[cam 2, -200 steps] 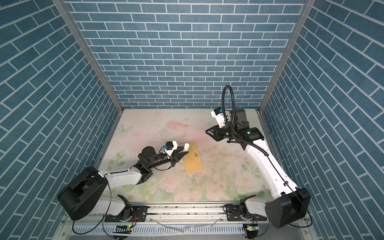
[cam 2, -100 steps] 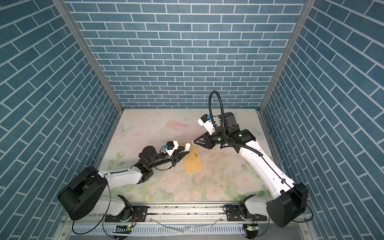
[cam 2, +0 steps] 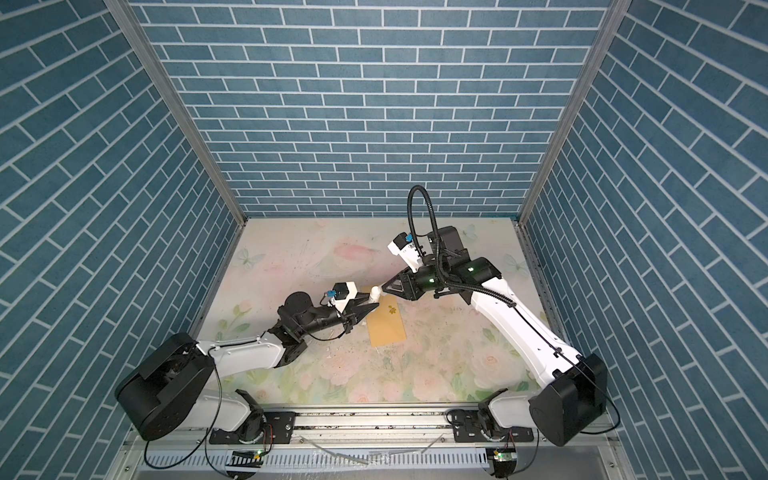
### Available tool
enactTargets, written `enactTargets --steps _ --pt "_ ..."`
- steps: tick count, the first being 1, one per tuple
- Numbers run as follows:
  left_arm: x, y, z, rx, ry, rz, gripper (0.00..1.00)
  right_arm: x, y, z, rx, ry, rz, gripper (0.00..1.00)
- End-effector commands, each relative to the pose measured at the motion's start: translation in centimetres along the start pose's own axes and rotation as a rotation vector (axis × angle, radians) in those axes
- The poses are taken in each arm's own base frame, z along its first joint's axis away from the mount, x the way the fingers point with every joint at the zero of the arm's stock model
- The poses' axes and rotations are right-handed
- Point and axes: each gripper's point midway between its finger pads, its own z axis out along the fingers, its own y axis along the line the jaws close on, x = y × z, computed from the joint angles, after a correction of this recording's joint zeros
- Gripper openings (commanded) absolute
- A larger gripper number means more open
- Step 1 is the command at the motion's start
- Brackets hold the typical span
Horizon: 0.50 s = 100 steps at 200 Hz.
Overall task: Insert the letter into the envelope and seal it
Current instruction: 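Bring the clear cap in the right gripper over the glue stick top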
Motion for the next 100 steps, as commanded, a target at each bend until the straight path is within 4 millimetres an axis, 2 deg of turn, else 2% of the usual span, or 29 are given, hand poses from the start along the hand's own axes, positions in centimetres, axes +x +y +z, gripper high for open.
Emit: enactTargets --steps 1,100 --pt "-0.45 -0.28 0.29 0.019 -0.01 0.011 0.0 -0.77 0.93 0.18 -0.033 -0.01 -0.038 0.11" --pt "-0.46 -0.41 0.35 0.026 -0.011 0.009 0.0 -1.13 1.58 0.88 -0.047 -0.003 -0.059 0.11"
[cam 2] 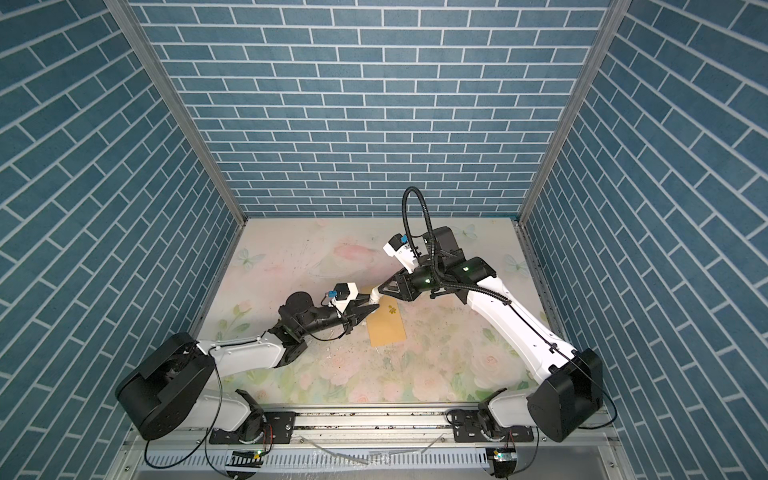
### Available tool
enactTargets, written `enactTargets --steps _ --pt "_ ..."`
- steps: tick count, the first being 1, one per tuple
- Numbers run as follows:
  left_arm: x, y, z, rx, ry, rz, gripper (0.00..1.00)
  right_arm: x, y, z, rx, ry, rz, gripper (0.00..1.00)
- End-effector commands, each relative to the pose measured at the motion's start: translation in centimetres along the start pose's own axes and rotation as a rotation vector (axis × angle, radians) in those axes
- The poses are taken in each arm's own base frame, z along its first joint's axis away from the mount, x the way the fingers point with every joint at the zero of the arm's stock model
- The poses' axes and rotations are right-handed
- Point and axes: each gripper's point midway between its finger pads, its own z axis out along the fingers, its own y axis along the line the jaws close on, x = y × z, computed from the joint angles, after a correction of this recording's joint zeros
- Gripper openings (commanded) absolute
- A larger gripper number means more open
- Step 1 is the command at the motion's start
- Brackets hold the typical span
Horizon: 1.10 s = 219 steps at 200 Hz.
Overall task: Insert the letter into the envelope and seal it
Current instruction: 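Bring the clear cap in the right gripper over the glue stick top, then push the clear cap down onto the glue stick with the right gripper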
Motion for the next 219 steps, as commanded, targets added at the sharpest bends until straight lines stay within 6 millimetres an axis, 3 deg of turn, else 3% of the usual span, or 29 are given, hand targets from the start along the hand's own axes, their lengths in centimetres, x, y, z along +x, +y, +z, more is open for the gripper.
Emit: enactTargets --steps 1,219 --pt "-0.9 -0.3 0.3 0.019 -0.028 0.02 0.0 -1.2 1.2 0.0 -0.027 -0.013 -0.047 0.11" --pt "-0.7 -0.7 0.9 0.057 -0.01 0.008 0.0 0.9 1.1 1.5 0.107 0.176 -0.208 0.11"
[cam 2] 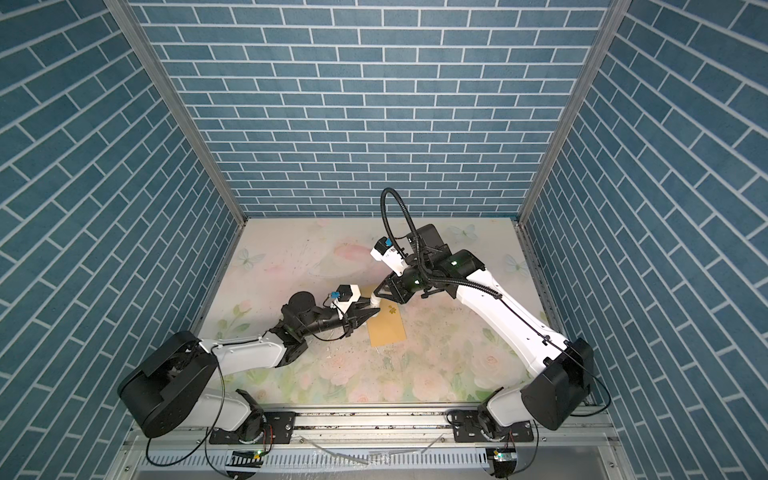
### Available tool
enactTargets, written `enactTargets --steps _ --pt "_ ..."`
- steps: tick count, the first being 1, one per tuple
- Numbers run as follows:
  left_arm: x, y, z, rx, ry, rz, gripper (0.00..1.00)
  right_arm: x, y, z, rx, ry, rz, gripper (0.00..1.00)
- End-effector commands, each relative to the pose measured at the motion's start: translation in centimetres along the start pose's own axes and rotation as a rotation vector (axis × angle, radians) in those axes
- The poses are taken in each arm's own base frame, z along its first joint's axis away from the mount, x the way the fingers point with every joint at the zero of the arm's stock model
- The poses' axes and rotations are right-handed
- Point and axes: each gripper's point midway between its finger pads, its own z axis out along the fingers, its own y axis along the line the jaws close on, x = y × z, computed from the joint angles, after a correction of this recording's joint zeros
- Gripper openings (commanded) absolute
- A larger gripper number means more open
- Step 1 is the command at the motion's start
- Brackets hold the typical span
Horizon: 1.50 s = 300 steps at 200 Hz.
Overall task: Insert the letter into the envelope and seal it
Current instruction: 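Push the clear cap down onto the glue stick with the right gripper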
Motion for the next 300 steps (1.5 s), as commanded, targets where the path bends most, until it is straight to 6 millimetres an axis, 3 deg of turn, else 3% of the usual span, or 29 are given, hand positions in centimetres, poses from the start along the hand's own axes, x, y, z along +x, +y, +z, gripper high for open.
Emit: enactTargets --steps 1,206,300 --pt "-2.1 -0.2 0.7 0.027 -0.054 0.039 0.0 0.3 1.0 0.2 -0.01 0.049 -0.077 0.11" --pt "-2.3 -0.2 0.7 0.025 -0.058 0.045 0.0 2.4 0.2 2.4 0.061 0.219 -0.131 0.08" --pt "-3.8 0.7 -0.3 -0.063 -0.147 0.073 0.0 6.7 -0.2 6.8 0.023 0.302 -0.006 0.05"
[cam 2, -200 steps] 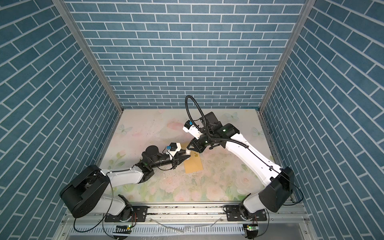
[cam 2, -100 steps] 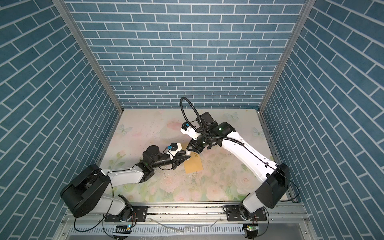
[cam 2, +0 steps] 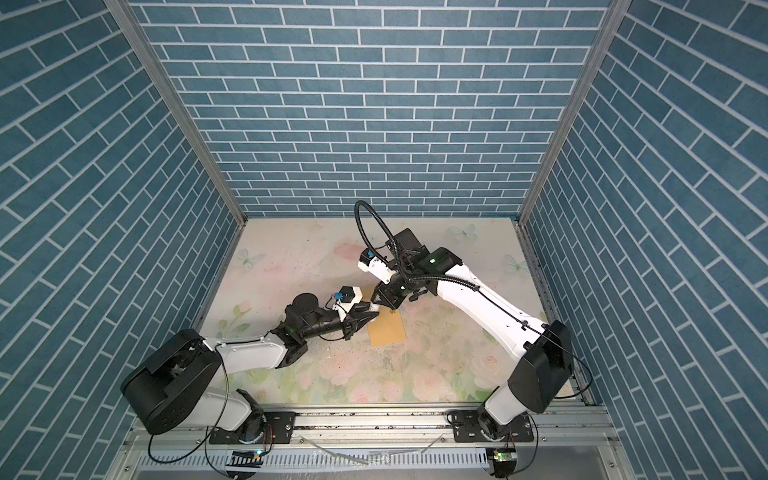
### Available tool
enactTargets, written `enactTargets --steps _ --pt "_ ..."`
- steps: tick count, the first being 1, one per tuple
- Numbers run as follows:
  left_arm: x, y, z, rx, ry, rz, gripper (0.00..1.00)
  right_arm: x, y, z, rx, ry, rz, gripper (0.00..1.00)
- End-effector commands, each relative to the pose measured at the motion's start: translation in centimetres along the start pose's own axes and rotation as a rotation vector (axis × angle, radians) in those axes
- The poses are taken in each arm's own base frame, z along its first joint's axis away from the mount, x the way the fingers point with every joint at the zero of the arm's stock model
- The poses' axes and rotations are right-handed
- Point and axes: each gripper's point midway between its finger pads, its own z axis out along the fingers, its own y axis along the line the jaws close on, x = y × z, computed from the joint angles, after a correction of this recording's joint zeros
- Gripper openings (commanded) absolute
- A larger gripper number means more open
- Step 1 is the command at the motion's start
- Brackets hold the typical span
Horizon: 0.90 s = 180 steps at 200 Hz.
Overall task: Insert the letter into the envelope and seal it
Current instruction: 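Push the clear cap down onto the glue stick with the right gripper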
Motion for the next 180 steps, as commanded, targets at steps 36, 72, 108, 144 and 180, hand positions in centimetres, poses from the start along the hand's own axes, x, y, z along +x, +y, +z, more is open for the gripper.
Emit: enactTargets --steps 36,72,108,144,180 --pt "-6.6 0.3 -0.8 -0.053 -0.242 0.136 0.0 5.6 2.1 5.5 -0.112 0.186 0.12 0.05" --pt "-6.6 0.4 -0.9 -0.063 -0.249 0.135 0.0 6.6 2.1 6.9 -0.119 0.221 0.148 0.04" --pt "-6.8 0.4 -1.0 -0.065 -0.253 0.137 0.0 6.0 1.8 7.0 -0.107 0.219 0.137 0.03" --pt "-6.7 0.5 -1.1 -0.075 -0.244 0.135 0.0 4.8 1.2 6.2 -0.062 0.199 0.108 0.04" --pt "-6.3 0.7 -1.1 -0.087 -0.217 0.129 0.0 2.4 0.4 4.4 0.009 0.131 0.055 0.06"
